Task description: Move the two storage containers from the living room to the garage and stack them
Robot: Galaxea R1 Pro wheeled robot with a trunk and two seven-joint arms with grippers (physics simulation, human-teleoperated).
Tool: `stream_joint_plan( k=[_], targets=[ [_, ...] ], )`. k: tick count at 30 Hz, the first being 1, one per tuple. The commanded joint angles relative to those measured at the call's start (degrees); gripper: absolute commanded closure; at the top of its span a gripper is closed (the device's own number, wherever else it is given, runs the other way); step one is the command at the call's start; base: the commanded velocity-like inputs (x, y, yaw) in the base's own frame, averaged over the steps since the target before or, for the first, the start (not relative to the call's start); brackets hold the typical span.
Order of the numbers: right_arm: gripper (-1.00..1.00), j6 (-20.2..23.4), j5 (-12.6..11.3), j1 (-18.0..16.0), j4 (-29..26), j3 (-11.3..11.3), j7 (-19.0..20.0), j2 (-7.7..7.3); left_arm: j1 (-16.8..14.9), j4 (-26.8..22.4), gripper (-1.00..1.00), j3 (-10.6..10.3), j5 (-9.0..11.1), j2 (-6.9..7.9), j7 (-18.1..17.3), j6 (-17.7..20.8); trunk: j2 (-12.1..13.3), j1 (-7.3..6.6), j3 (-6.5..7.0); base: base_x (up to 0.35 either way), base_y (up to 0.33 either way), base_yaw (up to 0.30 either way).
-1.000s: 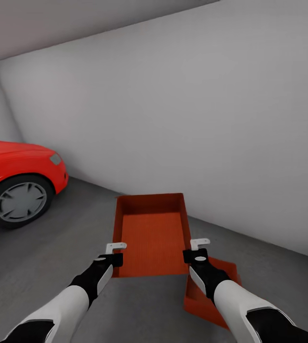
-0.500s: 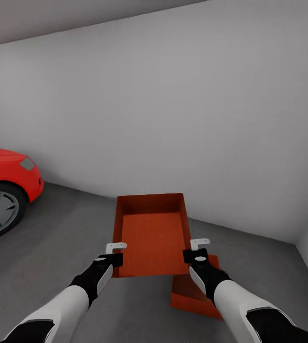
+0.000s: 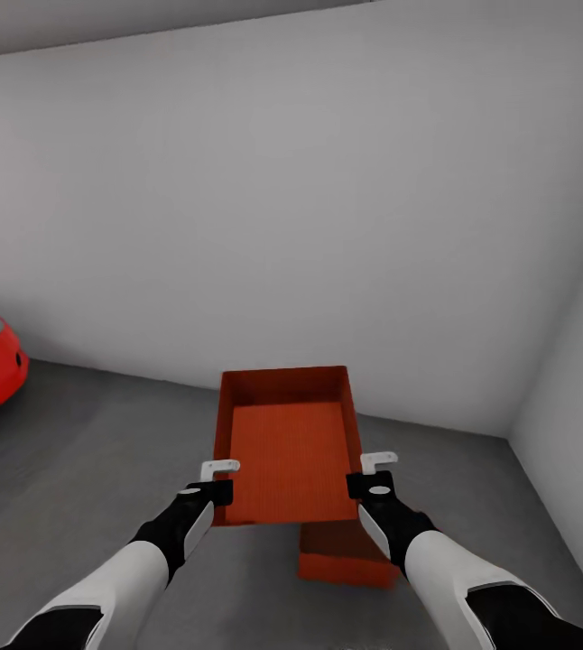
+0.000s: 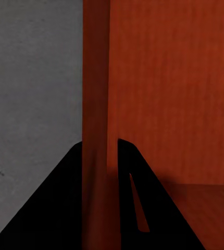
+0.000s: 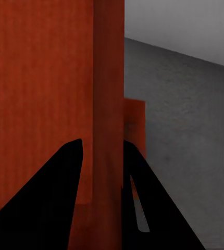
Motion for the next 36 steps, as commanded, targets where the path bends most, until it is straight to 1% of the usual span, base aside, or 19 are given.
stream_joint_plan(
  k=[1,7,10,15,21,36],
  targets=[
    [1.00,0.29,-0.81,-0.08,0.23,0.36,-0.15,-0.48,-0.01,-0.30,1.00,-1.07,-0.04,1.84,0.26,-0.70,-0.14,0.04,-0.13,0.000,0.000,-0.275],
    [1.00,0.31,-0.81,-0.08,0.23,0.36,-0.15,-0.48,-0.01,-0.30,1.00,-1.06,0.01,1.84,0.39,-0.70,-0.14,0.04,-0.13,0.000,0.000,-0.275],
    [1.00,0.31,-0.81,-0.08,0.23,0.36,-0.15,-0.47,-0.01,-0.30,1.00,-0.91,0.05,1.84,0.43,-0.76,-0.14,0.04,-0.13,0.000,-0.017,-0.151],
    [1.00,0.29,-0.81,-0.08,0.23,0.42,-0.15,-0.46,-0.01,-0.30,1.00,-0.74,0.14,1.84,0.46,-0.78,-0.14,0.04,-0.13,0.029,-0.172,-0.034],
    [1.00,0.32,-0.81,-0.08,0.23,0.37,-0.15,-0.47,-0.01,-0.30,1.00,-0.71,0.19,1.84,0.53,-0.79,-0.14,0.04,-0.13,0.169,-0.167,-0.005],
    [1.00,0.32,-0.81,-0.08,0.23,0.42,-0.15,-0.46,-0.01,-0.22,1.00,-0.71,0.19,1.91,0.45,-0.79,-0.14,0.04,-0.13,0.220,-0.010,0.000]
  ],
)
